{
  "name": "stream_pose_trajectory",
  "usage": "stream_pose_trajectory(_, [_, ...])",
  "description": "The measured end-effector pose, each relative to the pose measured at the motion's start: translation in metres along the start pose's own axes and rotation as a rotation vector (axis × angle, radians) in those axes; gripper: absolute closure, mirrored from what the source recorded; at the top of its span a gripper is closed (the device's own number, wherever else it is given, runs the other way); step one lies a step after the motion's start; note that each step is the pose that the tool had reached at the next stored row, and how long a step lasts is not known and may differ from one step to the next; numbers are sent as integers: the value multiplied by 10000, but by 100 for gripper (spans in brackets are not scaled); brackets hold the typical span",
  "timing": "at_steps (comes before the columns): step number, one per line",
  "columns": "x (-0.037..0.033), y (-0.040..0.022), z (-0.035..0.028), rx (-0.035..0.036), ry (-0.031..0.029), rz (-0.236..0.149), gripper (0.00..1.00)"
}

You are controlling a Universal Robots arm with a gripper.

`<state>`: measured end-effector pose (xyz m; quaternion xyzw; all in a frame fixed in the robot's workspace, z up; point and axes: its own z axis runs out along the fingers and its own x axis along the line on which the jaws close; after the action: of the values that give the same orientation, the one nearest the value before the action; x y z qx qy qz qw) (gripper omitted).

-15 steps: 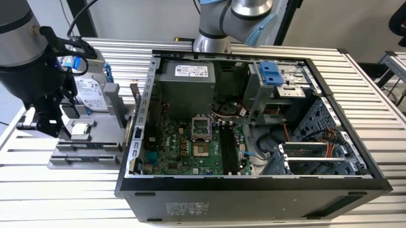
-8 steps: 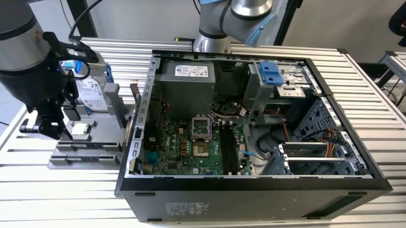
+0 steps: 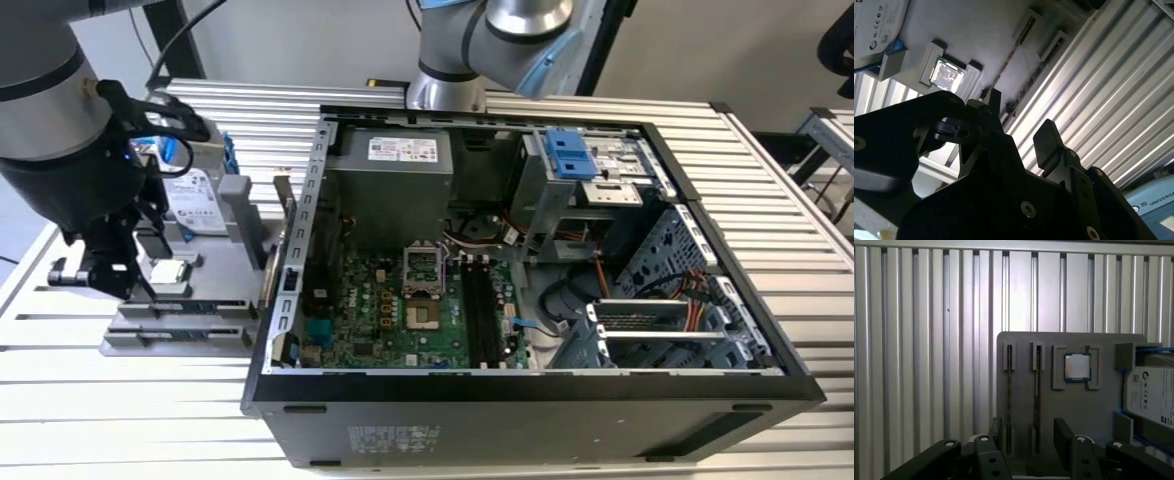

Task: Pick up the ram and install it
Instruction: 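Pick up the ram and move it above insertion slot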

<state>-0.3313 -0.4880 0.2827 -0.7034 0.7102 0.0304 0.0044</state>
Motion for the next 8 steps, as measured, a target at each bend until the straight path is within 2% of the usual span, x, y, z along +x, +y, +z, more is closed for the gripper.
stream_pose_trajectory(8, [4, -3, 78, -1, 0, 0, 0])
